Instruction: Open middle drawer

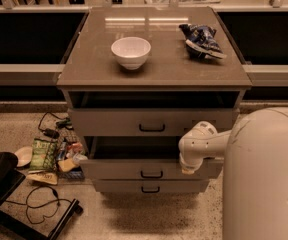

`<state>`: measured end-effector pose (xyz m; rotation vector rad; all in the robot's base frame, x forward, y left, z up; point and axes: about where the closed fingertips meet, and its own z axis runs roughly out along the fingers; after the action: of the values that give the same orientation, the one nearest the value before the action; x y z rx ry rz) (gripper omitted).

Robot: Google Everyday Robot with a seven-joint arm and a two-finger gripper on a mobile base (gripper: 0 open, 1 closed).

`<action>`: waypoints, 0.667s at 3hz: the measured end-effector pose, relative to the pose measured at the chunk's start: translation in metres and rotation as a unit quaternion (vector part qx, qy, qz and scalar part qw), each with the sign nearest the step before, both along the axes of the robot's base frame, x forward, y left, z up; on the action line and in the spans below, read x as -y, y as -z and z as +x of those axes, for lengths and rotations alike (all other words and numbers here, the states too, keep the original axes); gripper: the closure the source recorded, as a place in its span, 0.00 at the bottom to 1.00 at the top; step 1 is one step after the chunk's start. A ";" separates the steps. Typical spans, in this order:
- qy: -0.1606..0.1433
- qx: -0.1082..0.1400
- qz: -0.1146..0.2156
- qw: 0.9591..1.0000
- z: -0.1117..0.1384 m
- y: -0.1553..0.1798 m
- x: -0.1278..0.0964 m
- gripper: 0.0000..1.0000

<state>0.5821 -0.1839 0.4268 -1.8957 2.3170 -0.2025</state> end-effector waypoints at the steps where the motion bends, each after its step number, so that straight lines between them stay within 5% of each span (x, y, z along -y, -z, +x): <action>1: 0.000 -0.001 0.000 1.000 -0.001 0.001 0.000 0.05; 2: 0.000 -0.002 0.000 1.000 -0.001 0.002 0.000 0.00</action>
Offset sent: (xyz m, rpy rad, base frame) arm -0.0005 0.0000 -0.0007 -0.0002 0.0014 0.0001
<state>0.5808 -0.1841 0.4252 -1.8976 2.3192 -0.1997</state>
